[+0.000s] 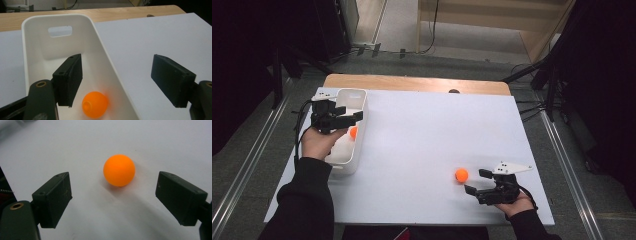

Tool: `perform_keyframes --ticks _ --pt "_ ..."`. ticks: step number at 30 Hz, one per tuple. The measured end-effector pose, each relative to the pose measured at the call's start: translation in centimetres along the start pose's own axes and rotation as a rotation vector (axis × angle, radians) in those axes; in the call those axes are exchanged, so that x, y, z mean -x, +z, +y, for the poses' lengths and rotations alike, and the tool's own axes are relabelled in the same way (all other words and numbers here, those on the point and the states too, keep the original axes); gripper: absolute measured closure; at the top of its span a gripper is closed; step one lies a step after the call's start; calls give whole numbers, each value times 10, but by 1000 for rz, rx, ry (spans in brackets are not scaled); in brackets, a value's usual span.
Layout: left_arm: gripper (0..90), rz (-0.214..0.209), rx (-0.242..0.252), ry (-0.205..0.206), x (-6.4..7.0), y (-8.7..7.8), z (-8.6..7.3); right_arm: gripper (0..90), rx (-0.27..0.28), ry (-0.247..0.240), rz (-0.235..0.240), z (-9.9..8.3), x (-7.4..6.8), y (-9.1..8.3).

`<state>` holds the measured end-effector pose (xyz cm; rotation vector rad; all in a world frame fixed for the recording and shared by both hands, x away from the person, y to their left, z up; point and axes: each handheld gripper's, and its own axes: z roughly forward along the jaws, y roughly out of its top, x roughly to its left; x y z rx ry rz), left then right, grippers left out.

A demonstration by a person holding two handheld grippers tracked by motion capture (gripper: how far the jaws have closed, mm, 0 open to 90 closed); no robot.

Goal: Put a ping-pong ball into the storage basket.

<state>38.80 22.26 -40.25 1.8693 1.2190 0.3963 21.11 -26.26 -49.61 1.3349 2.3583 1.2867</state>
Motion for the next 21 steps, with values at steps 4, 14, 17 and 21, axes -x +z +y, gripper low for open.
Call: perform_keyframes --ticks 4,14,17,21 --pt "253 -50 -7 18 3 -2 3 120 -3 -1 -1 1 0 1" --pt "257 -139 -15 50 12 -2 6 121 10 1 -10 1 -3 -3" --pt "256 -164 -3 56 16 -3 6 121 9 -2 -5 2 -3 -2" --pt "256 -206 10 65 22 -4 9 121 6 -2 -3 -1 -3 -4"
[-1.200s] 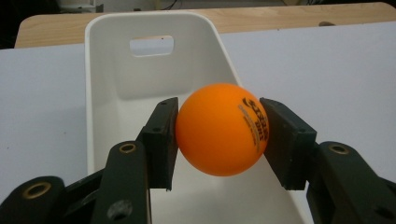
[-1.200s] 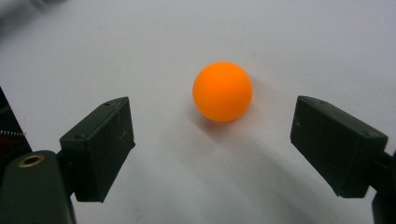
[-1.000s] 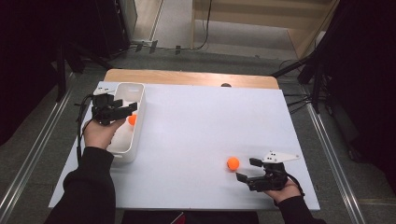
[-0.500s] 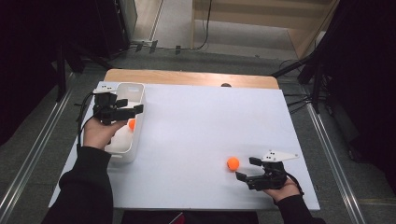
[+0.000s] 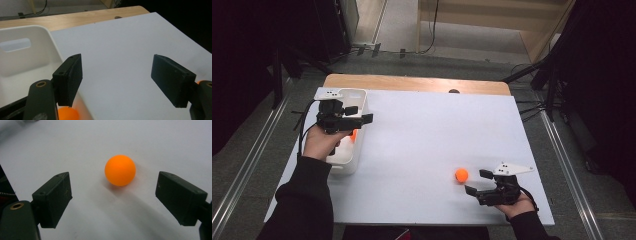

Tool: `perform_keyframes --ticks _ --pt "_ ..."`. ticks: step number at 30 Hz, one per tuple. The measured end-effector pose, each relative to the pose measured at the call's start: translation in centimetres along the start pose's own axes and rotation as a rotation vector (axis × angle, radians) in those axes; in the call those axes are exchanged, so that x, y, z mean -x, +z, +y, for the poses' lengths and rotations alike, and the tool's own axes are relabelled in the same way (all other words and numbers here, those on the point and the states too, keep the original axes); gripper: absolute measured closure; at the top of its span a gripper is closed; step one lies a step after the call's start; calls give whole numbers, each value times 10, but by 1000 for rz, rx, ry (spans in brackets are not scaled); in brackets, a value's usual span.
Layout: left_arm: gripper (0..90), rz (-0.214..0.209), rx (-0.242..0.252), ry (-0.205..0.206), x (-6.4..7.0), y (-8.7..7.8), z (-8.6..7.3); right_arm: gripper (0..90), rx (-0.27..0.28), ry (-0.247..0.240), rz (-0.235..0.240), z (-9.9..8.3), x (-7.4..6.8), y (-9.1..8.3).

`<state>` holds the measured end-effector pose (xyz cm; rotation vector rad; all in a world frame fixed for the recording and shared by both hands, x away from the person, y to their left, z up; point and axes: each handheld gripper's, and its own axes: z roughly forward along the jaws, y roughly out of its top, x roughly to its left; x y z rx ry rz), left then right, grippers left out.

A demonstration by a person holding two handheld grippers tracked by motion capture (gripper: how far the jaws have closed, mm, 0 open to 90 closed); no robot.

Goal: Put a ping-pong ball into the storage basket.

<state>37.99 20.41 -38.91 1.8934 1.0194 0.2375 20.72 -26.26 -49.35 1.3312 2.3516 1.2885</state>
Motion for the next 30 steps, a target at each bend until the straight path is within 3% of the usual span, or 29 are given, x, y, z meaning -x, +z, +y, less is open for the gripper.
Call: perform_keyframes --ticks 8,17,23,30 --pt "256 -44 -26 75 17 1 0 121 8 -2 3 0 1 -1" --pt "256 -103 -28 90 28 -1 -6 121 9 -8 11 3 1 0" --pt "255 -125 -45 123 35 0 -11 121 10 -7 12 3 2 1" --pt "256 -146 -56 121 42 0 -14 121 10 -12 12 3 1 1"
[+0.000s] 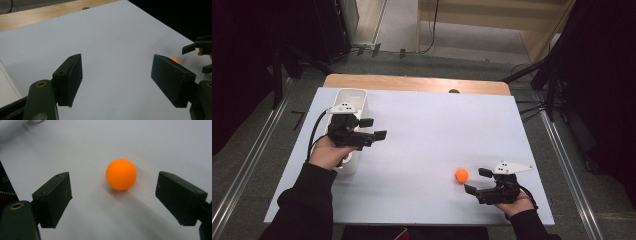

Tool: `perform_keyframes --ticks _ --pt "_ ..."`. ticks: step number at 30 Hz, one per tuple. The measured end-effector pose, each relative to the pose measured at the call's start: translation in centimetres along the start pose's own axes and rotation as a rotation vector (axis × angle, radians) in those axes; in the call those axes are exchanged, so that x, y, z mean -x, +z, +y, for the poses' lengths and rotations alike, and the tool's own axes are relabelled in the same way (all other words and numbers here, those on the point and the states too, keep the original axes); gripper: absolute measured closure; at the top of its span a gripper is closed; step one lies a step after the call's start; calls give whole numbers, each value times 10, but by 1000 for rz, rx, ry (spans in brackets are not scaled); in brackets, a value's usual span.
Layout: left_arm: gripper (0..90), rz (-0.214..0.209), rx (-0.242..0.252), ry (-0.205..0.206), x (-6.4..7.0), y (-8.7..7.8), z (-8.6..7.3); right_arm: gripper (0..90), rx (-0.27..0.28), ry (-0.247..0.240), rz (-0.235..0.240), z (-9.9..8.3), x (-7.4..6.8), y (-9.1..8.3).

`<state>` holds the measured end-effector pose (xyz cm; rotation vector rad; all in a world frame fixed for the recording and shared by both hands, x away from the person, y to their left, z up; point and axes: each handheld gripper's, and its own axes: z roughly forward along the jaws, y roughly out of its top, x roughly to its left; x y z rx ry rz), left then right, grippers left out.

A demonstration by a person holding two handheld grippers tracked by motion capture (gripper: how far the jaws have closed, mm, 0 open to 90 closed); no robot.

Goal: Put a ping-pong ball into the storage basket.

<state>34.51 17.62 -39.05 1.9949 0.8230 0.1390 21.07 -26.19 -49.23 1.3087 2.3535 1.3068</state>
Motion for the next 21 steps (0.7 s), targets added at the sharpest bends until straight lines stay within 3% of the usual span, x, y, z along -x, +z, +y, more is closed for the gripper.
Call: perform_keyframes --ticks 21 --pt "255 -19 9 75 23 -1 -15 121 -2 5 -1 0 0 -1"
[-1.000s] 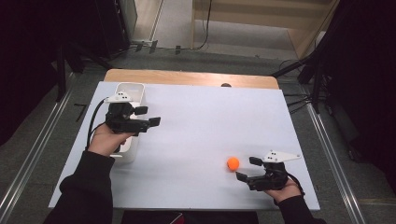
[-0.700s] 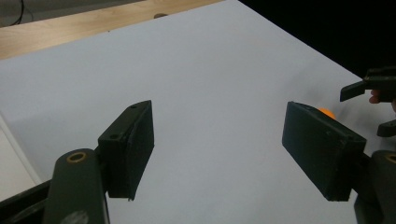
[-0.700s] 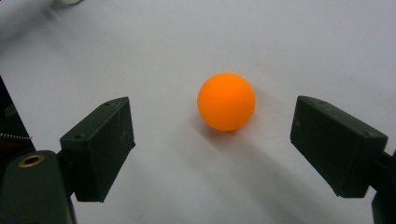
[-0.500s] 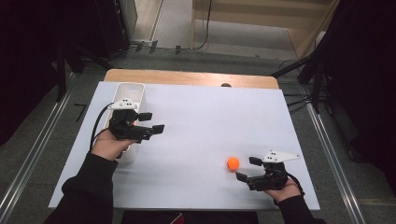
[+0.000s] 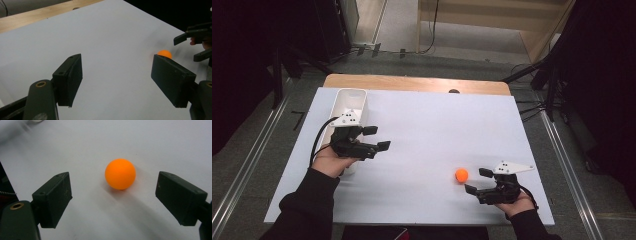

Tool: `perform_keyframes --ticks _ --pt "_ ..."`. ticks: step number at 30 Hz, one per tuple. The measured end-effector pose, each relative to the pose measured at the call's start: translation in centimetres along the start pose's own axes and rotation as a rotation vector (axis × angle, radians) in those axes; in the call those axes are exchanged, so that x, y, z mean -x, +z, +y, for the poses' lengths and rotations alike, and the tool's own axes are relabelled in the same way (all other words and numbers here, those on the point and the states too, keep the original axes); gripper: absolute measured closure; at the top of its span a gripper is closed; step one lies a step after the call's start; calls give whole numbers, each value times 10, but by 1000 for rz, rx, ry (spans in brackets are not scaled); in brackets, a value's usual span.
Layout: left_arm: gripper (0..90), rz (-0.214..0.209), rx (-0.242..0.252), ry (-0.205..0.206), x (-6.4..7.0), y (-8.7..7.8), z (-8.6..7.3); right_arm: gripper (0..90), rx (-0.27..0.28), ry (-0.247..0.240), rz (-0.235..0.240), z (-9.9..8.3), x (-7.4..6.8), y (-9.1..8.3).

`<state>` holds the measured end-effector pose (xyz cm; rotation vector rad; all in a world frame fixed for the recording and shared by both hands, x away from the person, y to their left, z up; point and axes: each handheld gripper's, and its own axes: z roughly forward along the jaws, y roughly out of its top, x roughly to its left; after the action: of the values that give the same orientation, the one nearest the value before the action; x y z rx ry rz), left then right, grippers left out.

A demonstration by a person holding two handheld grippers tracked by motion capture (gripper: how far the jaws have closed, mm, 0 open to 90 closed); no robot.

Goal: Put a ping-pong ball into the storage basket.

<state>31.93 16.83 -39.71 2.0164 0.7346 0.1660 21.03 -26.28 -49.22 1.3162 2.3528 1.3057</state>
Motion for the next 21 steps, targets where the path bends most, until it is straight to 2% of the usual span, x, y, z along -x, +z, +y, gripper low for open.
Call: perform_keyframes --ticks 9,21 --pt "256 -2 11 14 8 2 -9 121 -1 0 -3 0 1 0" --pt "255 -3 7 4 10 3 -20 121 -3 -4 -1 0 0 0"
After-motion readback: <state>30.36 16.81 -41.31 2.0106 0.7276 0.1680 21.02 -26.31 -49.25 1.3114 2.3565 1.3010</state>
